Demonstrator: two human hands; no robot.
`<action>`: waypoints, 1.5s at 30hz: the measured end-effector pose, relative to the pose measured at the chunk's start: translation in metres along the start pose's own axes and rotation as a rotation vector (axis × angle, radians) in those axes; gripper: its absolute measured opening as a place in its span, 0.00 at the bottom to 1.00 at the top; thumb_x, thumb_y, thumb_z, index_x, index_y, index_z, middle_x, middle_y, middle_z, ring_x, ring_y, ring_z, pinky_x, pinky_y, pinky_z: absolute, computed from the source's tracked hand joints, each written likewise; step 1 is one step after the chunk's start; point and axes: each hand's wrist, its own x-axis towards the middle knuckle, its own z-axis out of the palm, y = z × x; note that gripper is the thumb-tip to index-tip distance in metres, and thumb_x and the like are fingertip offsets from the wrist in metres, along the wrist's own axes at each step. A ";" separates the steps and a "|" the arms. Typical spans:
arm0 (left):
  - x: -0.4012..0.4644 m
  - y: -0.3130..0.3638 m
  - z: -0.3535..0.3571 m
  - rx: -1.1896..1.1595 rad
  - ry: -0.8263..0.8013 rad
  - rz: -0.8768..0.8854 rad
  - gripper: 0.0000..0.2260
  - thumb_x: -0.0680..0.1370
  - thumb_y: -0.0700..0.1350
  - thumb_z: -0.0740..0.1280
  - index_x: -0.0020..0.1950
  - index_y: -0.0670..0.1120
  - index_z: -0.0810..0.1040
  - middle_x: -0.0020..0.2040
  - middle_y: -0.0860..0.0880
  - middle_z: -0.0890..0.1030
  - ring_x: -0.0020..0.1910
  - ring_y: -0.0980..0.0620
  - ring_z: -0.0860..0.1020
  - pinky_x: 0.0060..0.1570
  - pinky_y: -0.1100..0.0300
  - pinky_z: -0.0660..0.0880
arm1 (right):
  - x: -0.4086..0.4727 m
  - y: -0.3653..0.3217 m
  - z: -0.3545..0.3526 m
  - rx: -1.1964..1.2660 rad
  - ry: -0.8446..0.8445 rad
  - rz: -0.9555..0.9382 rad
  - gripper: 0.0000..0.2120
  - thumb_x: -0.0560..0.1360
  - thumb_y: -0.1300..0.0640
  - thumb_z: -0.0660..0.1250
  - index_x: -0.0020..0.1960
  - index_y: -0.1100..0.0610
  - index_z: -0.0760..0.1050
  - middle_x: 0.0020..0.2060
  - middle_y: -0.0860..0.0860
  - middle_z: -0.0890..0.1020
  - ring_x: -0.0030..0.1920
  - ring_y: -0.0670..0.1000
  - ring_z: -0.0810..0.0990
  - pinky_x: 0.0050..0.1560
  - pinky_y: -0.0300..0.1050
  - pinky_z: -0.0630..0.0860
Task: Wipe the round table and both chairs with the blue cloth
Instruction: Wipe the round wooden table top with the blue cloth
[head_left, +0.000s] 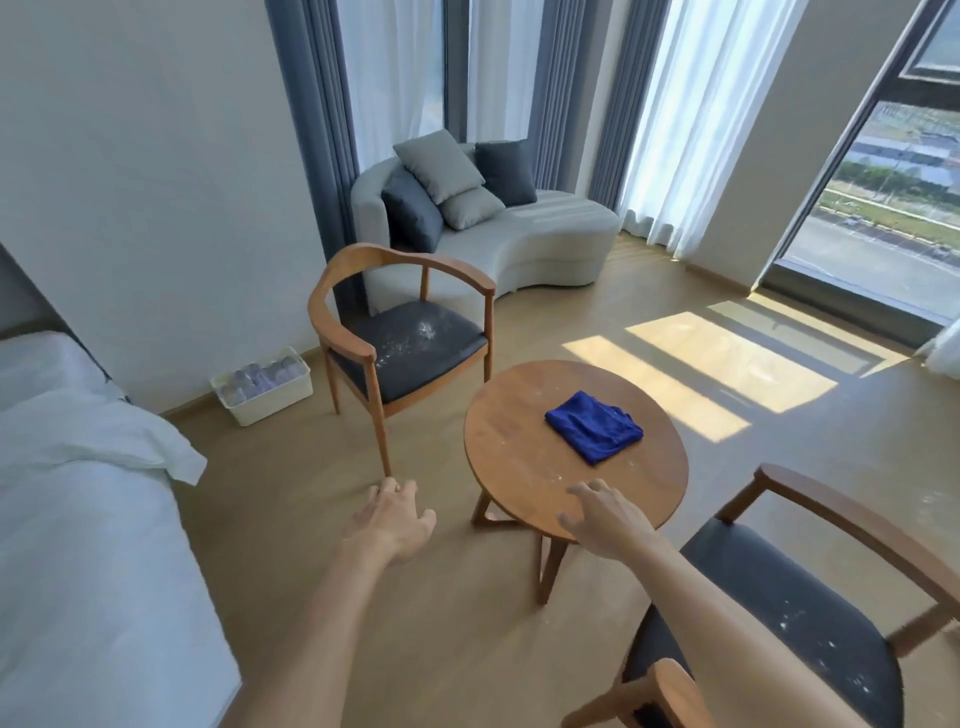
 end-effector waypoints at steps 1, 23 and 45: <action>0.013 -0.003 -0.002 0.009 -0.008 -0.006 0.20 0.79 0.55 0.57 0.69 0.48 0.66 0.68 0.47 0.67 0.68 0.47 0.64 0.65 0.51 0.66 | 0.013 -0.002 0.002 0.003 -0.007 -0.002 0.26 0.79 0.43 0.60 0.74 0.49 0.63 0.68 0.52 0.70 0.65 0.53 0.72 0.62 0.48 0.74; 0.335 0.087 -0.052 0.232 -0.198 0.222 0.23 0.80 0.53 0.55 0.74 0.49 0.59 0.71 0.48 0.64 0.69 0.48 0.63 0.65 0.50 0.66 | 0.273 0.036 0.011 0.336 -0.116 0.319 0.26 0.80 0.44 0.58 0.75 0.52 0.62 0.72 0.54 0.67 0.69 0.55 0.67 0.67 0.52 0.69; 0.598 0.153 0.074 0.401 -0.468 0.596 0.20 0.80 0.52 0.53 0.70 0.47 0.64 0.69 0.48 0.64 0.67 0.49 0.63 0.64 0.53 0.65 | 0.448 0.127 0.068 0.389 -0.073 0.735 0.30 0.80 0.42 0.58 0.78 0.43 0.50 0.78 0.50 0.47 0.77 0.55 0.45 0.73 0.58 0.56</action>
